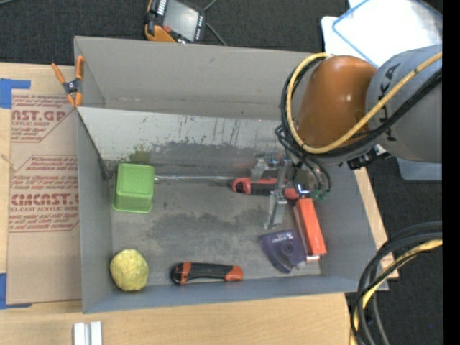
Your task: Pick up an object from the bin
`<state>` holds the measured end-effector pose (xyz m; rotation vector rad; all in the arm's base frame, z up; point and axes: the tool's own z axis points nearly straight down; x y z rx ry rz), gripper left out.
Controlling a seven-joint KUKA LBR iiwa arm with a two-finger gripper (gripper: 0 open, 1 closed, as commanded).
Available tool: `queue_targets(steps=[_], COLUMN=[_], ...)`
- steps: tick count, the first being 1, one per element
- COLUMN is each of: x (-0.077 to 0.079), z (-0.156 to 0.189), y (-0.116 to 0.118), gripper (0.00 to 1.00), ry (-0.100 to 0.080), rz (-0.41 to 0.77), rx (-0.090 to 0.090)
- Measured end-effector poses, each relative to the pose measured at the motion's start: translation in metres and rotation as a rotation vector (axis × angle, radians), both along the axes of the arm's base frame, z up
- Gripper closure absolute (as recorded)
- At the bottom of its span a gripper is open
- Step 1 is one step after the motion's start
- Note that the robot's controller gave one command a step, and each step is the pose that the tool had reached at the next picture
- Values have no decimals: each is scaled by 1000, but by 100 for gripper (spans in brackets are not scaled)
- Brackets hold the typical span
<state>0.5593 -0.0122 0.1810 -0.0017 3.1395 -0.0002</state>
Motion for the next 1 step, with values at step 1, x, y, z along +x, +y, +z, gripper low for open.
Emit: queue_targets(steps=[1], x=[0], z=[0], y=[0], gripper=[0], ry=[0], rz=[0], rx=[0])
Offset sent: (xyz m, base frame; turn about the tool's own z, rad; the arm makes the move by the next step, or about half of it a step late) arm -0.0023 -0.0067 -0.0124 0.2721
